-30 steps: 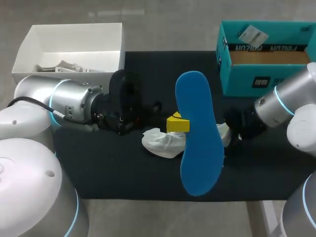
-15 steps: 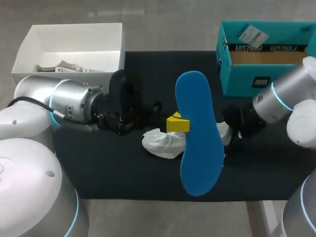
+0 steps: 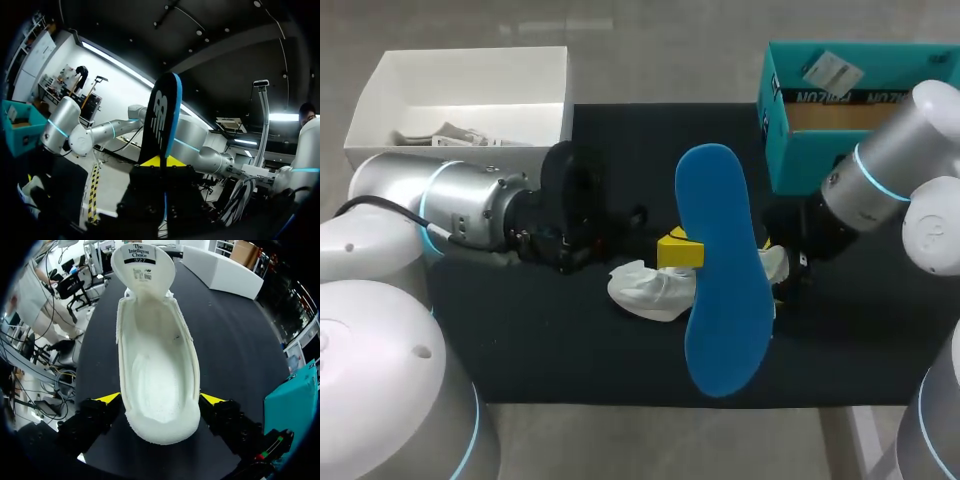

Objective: Take the shoe out of the shoebox, open the shoe tongue, remove and reinsert the insole, then place the shoe into the shoebox

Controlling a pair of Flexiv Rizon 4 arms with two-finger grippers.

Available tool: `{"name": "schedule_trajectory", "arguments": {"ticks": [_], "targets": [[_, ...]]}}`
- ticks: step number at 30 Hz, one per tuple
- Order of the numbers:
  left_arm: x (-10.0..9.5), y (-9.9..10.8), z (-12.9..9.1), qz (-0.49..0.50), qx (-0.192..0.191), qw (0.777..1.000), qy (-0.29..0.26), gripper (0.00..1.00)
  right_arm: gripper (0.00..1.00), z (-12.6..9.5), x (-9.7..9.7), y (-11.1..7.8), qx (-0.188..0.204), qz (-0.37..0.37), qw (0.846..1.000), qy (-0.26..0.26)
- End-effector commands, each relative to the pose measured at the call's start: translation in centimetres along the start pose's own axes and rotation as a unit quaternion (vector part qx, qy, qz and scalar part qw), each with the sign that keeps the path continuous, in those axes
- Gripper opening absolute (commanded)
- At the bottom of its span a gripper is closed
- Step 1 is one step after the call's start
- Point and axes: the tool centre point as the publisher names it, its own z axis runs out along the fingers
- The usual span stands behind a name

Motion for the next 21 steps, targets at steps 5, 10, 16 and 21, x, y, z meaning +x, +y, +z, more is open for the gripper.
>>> {"name": "schedule_trajectory", "arguments": {"ticks": [5, 10, 16, 21], "targets": [[0.1, 0.1, 0.0, 0.000, 0.001, 1.000, -0.001, 0.00, 1.00, -2.2, 0.8, 1.3, 0.073, 0.009, 0.997, -0.003], [0.1, 0.1, 0.0, 0.000, 0.001, 1.000, -0.001, 0.00, 1.00, -3.5, 1.3, 2.0, 0.126, 0.023, 0.992, -0.007], [0.1, 0.1, 0.0, 0.000, 0.001, 1.000, -0.001, 0.00, 1.00, -4.6, 1.5, 2.8, 0.154, 0.030, 0.988, -0.008], [0.1, 0.1, 0.0, 0.000, 0.001, 1.000, -0.001, 0.00, 1.00, -5.8, 1.8, 3.1, 0.162, 0.032, 0.986, -0.018]]}}
